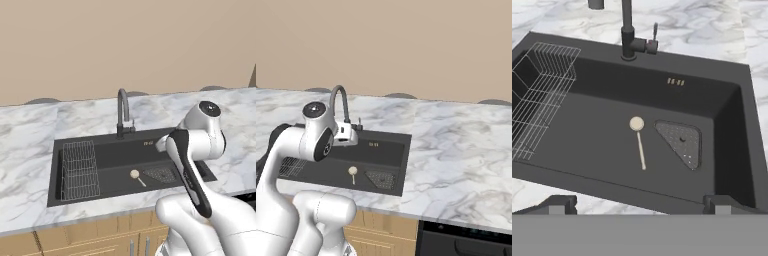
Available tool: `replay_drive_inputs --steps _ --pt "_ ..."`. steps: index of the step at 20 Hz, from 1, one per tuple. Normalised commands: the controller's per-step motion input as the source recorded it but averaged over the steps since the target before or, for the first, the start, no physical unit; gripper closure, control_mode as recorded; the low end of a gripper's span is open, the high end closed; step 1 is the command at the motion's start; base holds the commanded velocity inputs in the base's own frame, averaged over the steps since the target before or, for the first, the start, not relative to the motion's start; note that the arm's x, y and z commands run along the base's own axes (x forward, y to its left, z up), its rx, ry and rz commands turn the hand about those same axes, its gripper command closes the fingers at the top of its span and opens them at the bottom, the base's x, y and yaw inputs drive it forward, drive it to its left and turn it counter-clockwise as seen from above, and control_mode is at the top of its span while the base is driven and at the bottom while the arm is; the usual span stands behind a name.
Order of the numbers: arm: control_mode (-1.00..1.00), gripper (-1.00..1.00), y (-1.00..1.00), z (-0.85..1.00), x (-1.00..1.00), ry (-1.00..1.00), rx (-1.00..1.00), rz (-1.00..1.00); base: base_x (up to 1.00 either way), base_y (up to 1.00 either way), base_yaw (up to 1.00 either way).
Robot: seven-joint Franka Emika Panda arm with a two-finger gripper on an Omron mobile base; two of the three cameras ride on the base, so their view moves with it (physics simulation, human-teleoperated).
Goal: Pick up the dish brush and soap dispenser from the sink, and place them back in the cabinet, and close the cabinet doors.
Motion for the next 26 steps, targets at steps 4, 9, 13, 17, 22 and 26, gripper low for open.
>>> replay_drive_inputs --steps 4,9,13,17,22,26 --pt "-1.00 -1.00 0.04 -0.25 0.26 0.00 0.00 0.01 0.00 0.00 0.00" --pt "-1.00 -1.00 0.00 -0.25 0.22 0.00 0.00 0.02 0.00 0.00 0.00" --pt "-1.00 -1.00 0.03 -0.28 0.21 0.01 0.00 0.02 0.00 0.00 0.00" --pt "-1.00 -1.00 0.08 -0.27 0.19 0.03 0.00 0.01 0.00 0.00 0.00" --pt "-1.00 -1.00 0.07 -0.26 0.16 0.03 0.00 0.01 0.00 0.00 0.00" --pt "-1.00 -1.00 0.02 -0.26 0.20 0.00 0.00 0.01 0.00 0.00 0.00"
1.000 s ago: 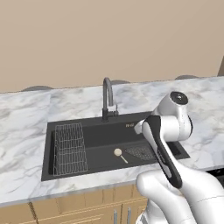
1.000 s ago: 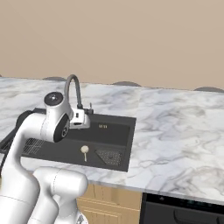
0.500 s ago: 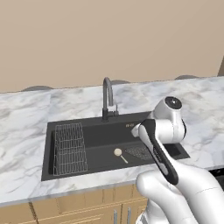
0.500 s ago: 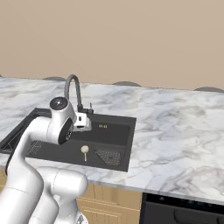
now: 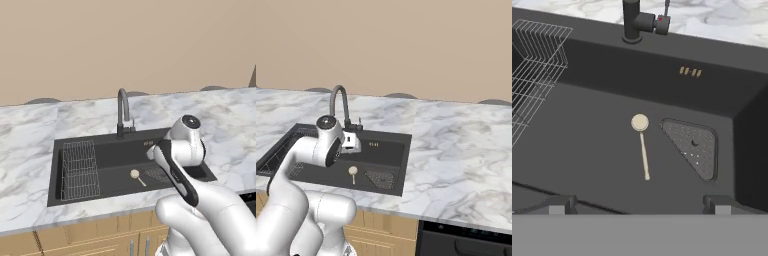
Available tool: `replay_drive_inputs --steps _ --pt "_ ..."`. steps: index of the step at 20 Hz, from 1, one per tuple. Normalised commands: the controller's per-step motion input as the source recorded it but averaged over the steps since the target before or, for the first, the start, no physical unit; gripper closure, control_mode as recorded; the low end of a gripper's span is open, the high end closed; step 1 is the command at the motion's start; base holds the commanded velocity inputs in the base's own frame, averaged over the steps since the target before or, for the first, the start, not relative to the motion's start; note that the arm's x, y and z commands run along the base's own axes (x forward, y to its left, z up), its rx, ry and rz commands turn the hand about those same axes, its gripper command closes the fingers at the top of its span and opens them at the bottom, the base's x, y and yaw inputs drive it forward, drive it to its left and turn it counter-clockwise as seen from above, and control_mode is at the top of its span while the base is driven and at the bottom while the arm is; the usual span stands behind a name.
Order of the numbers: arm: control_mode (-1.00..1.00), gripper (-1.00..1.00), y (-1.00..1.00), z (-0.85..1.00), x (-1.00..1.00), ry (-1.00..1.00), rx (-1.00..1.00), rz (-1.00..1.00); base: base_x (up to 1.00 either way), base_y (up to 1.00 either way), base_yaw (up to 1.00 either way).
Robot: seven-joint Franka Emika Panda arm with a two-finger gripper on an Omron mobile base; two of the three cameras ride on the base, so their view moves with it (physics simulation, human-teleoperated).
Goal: Pick up the dish brush and soap dispenser from the sink, and place them back in the cabinet, and close the cabinet doors.
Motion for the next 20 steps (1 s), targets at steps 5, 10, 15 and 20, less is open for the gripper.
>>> replay_drive_inputs --steps 5,10,15,20 --pt "-1.00 -1.00 0.00 -0.29 0.26 0.00 0.00 0.00 0.00 0.00 0.00" --pt "-1.00 -1.00 0.00 -0.29 0.29 0.00 0.00 0.00 0.00 0.00 0.00" --pt "-1.00 -1.00 0.00 -0.26 0.24 0.00 0.00 0.00 0.00 0.00 0.00" --pt "-1.00 -1.00 0.03 -0.25 0.20 0.01 0.00 0.00 0.00 0.00 0.00"
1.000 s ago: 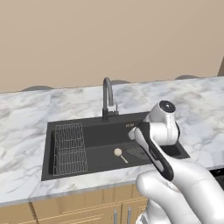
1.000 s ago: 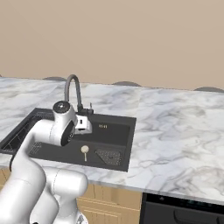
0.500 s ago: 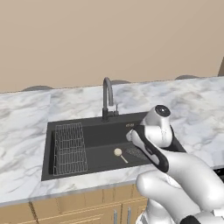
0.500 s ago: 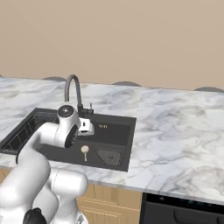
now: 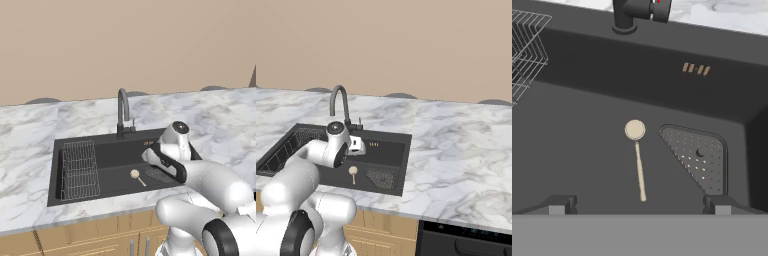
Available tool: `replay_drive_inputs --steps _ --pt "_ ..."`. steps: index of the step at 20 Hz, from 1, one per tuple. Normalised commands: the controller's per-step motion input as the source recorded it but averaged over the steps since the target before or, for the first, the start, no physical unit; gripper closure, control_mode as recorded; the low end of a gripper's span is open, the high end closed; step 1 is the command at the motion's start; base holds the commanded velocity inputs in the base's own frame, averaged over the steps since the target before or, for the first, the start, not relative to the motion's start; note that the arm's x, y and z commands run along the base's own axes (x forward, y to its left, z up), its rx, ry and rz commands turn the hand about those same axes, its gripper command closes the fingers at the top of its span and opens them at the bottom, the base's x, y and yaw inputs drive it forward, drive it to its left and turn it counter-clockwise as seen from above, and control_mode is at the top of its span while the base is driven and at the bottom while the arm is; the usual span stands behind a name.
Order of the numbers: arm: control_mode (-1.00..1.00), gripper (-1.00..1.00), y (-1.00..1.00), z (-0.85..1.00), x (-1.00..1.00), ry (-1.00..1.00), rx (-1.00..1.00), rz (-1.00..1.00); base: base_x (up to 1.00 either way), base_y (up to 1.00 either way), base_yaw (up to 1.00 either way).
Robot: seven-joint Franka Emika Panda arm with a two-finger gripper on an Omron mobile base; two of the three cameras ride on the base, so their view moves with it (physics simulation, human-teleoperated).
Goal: Pick up the dish brush and soap dispenser from the sink, and place them back in the cabinet, and close the cabinet doors.
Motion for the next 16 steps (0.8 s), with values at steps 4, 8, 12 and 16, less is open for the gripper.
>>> replay_drive_inputs --steps 4,8,12,16 --pt "-1.00 -1.00 0.03 -0.24 0.14 0.03 0.00 0.00 0.00 0.00 0.00" --pt "-1.00 -1.00 0.03 -0.23 0.11 0.03 0.00 0.00 0.00 0.00 0.00" --pt "-1.00 -1.00 0.04 -0.23 0.13 0.03 0.00 0.00 0.00 0.00 0.00" --pt "-1.00 -1.00 0.05 -0.22 0.09 0.04 0.00 0.00 0.00 0.00 0.00"
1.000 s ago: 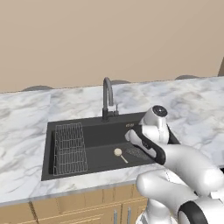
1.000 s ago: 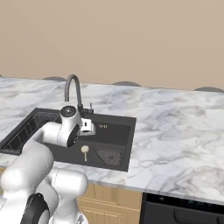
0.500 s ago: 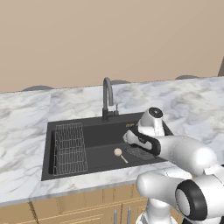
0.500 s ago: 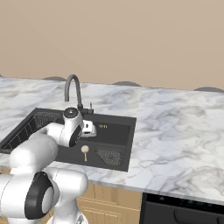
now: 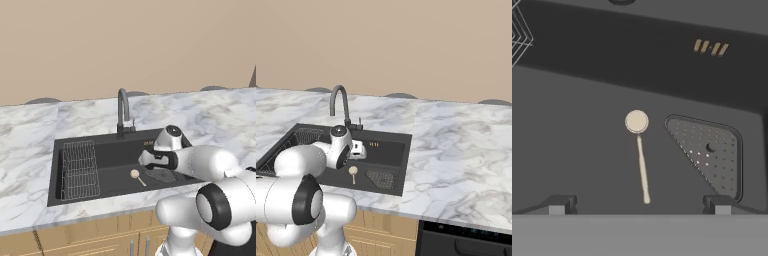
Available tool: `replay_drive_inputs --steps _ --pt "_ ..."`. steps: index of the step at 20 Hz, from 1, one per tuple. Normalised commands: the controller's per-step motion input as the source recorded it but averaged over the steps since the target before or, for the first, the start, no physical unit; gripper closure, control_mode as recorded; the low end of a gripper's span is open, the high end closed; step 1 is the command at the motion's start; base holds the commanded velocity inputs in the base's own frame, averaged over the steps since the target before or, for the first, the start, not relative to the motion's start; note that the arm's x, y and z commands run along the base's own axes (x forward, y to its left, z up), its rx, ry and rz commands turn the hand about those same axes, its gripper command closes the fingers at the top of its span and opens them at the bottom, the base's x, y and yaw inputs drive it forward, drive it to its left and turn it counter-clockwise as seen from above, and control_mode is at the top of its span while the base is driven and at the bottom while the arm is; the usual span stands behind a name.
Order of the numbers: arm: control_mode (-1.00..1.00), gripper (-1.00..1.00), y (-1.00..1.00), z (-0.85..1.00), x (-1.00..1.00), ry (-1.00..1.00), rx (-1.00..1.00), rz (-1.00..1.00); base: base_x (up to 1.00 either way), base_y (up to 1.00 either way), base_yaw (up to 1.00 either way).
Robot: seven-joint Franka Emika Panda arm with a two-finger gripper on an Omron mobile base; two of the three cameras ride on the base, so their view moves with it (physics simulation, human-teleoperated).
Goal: Pick up the dish brush and soap dispenser from the sink, and place them back in the cabinet, and close the cabinet doors.
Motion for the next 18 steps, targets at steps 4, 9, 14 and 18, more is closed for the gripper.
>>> replay_drive_inputs --steps 4,9,14,18 --pt "-1.00 -1.00 0.06 -0.24 0.10 0.04 0.00 0.00 0.00 0.00 0.00" --pt "-1.00 -1.00 0.07 -0.23 0.16 0.04 0.00 0.00 0.00 0.00 0.00" --pt "-1.00 -1.00 0.03 -0.24 0.19 0.01 0.00 0.00 0.00 0.00 0.00" --pt "-1.00 -1.00 0.00 -0.21 0.17 0.00 0.00 0.00 0.00 0.00 0.00"
